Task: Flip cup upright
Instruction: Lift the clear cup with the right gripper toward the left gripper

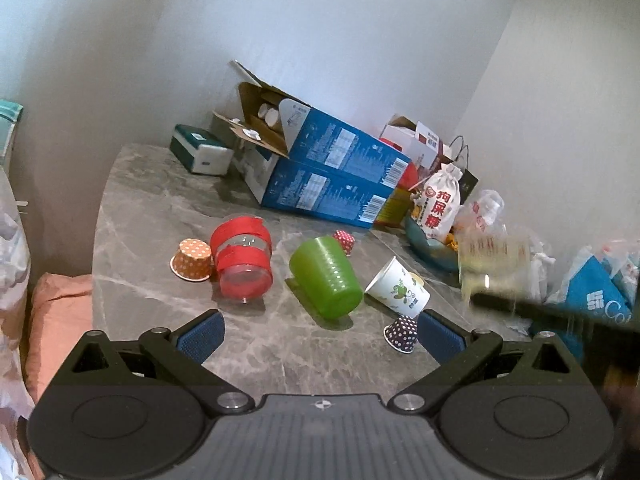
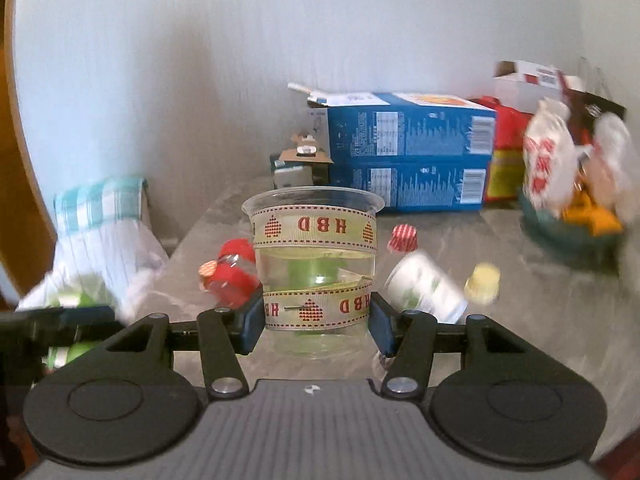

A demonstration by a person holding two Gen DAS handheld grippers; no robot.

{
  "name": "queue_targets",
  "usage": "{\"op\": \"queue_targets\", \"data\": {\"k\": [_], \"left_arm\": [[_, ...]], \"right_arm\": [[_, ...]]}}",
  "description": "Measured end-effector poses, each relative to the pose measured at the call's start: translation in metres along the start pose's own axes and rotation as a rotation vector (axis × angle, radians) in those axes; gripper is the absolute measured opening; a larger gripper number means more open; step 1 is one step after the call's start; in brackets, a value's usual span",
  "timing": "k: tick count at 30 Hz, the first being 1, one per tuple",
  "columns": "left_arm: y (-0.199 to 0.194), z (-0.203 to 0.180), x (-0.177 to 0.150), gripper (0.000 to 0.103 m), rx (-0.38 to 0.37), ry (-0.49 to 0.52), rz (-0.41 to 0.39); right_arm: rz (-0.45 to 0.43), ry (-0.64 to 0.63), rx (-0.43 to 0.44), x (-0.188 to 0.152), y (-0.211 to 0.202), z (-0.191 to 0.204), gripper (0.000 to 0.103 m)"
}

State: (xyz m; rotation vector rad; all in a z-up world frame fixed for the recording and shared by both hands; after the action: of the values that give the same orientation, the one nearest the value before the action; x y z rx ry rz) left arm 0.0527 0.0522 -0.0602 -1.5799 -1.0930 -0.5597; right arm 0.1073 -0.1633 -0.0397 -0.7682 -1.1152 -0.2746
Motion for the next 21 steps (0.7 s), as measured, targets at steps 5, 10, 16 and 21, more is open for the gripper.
{"op": "queue_targets", "data": {"k": [5, 10, 16, 21], "left_arm": [[-0.003, -0.013, -0.017, 0.103, 0.003, 0.044, 0.026], [-0.013, -0.023, -0.024, 0.103, -0.004, 0.075, 0.015], [-0.019, -0.055, -0.032, 0.103, -0.049, 0.132, 0.047], [-0.015, -0.061, -0.033, 0.103, -0.059, 0.113, 0.091]], "right_arm": [[-0.167, 0.105, -0.009, -0.058, 0.01, -0.007, 0.055], [-0.155, 0.071, 0.02, -0.072, 0.014, 0.002, 0.055], [-0.066, 0.12, 0.002, -0.077, 0.01, 0.009, 0.055], [0.133, 0.343, 0.169, -0.09, 0.02, 0.011, 0.055]]}}
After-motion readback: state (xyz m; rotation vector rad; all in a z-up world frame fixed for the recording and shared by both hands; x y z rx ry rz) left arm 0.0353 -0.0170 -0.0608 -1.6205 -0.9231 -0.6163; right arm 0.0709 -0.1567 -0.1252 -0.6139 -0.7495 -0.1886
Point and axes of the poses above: each gripper's, at about its wrist camera, not at the fingertips, and y roughly the way its jaws point, z to its left, x to its top, the point moved 10 cm from there along y, roughly the way its jaws point, and after that the axes turned 14 degrees about x, right-handed, at the moved point
